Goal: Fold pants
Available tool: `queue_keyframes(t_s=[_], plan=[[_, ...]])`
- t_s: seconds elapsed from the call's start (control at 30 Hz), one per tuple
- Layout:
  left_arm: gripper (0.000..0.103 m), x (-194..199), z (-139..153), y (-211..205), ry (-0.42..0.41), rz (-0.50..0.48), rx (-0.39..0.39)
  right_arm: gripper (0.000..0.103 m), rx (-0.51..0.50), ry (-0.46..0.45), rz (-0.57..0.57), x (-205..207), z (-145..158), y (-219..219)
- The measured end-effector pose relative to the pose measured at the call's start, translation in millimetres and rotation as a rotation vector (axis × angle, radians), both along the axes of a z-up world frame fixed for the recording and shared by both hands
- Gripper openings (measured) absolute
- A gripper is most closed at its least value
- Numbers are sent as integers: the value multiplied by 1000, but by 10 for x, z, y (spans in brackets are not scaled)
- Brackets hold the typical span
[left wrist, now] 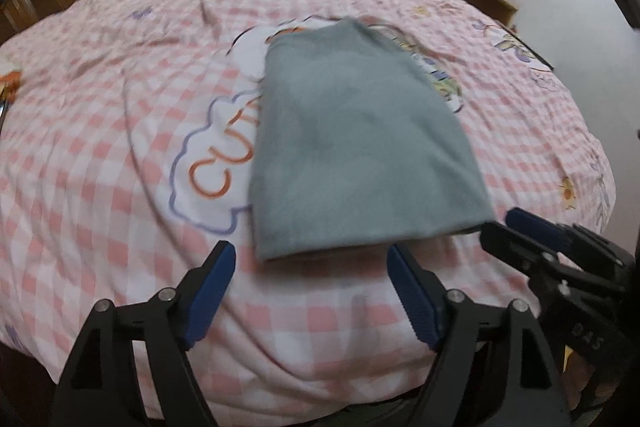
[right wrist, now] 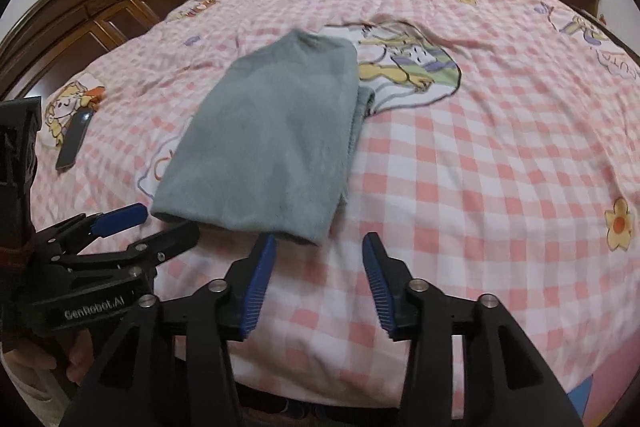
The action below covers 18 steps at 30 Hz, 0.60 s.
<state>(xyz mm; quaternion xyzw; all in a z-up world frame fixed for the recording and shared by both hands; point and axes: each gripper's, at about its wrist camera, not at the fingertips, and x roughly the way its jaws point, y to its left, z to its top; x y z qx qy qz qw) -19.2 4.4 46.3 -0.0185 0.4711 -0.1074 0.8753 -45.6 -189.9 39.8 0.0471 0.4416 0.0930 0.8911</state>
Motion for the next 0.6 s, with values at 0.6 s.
queue_keyframes(t_s=[0.6], plan=[[95, 226, -342, -66, 84, 36, 78, 57, -50, 110, -65, 215, -448, 20]])
